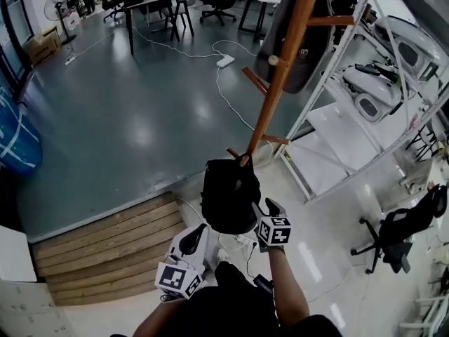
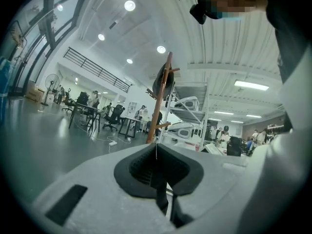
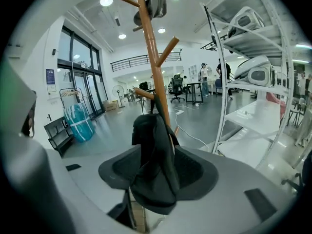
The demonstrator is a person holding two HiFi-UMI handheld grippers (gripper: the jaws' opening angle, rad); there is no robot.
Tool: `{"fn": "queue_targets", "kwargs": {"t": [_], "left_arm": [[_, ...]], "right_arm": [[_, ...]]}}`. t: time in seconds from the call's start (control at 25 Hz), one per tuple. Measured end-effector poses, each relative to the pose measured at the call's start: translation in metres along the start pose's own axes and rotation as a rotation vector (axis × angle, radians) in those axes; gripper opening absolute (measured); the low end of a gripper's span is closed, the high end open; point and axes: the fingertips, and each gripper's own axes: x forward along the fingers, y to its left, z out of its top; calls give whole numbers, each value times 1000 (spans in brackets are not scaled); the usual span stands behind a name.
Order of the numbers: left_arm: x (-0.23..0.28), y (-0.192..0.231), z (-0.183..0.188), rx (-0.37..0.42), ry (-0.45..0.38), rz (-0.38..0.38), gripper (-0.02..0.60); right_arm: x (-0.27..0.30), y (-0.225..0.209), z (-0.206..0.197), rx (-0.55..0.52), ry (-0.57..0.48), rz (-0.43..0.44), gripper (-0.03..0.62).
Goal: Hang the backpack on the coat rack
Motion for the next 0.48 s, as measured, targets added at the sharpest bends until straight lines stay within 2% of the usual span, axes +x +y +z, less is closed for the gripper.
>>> {"fn": "queue_targets", "kwargs": {"t": [0.16, 0.48], "left_arm": [[-20, -9, -1, -3, -10, -14, 18], [-72, -18, -7, -22, -15, -41, 18]], "right_arm": [[-30, 15, -3, 8, -19, -10, 199], [-97, 55, -28, 72, -62, -45, 70]]}}
